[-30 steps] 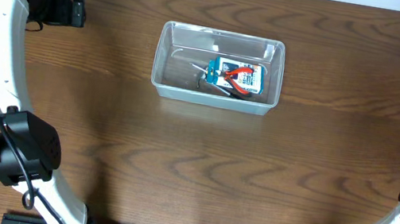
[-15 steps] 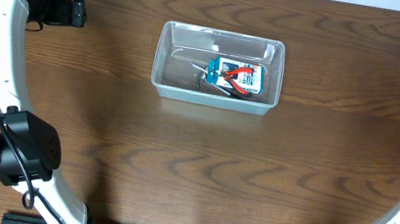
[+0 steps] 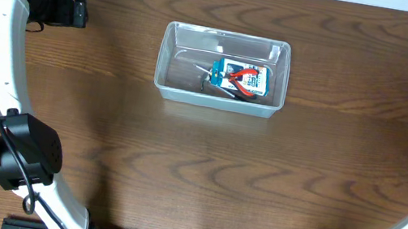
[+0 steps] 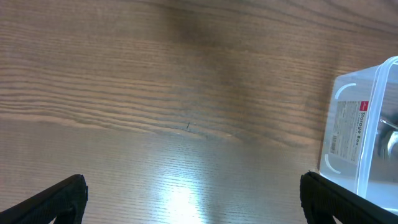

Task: Pack container
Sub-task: 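Position the right gripper above the silver wrench's shaft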

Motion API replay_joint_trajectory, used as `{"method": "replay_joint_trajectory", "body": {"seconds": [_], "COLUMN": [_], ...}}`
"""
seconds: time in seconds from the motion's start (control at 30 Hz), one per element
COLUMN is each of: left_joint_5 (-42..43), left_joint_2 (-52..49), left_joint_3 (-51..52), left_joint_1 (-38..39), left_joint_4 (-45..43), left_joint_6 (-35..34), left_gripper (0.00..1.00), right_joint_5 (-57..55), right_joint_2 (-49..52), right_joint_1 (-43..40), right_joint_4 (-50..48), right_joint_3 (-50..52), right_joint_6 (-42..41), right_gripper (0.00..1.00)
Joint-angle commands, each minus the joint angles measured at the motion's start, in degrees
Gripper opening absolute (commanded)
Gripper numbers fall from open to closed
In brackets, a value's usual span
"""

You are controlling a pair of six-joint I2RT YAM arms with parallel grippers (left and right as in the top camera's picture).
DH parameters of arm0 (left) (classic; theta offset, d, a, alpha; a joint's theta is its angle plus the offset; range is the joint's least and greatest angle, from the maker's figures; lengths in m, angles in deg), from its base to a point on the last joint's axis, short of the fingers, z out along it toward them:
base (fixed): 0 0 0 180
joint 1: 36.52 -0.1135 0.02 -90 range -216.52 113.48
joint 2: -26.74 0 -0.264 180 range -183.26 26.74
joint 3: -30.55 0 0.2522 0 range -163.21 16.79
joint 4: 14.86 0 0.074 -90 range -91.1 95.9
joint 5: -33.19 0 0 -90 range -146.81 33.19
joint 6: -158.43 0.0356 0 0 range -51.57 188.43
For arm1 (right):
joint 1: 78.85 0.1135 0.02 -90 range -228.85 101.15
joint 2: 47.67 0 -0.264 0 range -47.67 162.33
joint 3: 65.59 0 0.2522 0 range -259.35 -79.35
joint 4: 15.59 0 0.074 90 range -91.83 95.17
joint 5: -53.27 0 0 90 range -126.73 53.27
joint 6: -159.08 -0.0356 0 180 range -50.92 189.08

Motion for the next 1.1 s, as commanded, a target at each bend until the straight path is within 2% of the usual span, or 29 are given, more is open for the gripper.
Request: {"method": "replay_joint_trajectory", "body": {"seconds": [0.0,1.07], "left_joint_5": [-0.48,-0.48], "left_joint_2": [0.17,0.17], "left_joint_3": [-0.04,-0.04], "left_joint_1": [-0.20,-0.20], "left_joint_4": [0.20,0.20], "left_joint_6": [0.31,0.31], "left_gripper": [0.98,0.98], "right_joint_5": [-0.07,-1.36], "right_joint_2": [2.03,10.25], "right_joint_1": [-1.49,-3.54], "right_joint_4": [-0.85,-3.72], "right_joint_3": [-0.28,-0.31], "right_joint_6": [-0.42,-0.35], "right_gripper": [0.99,0.99]}}
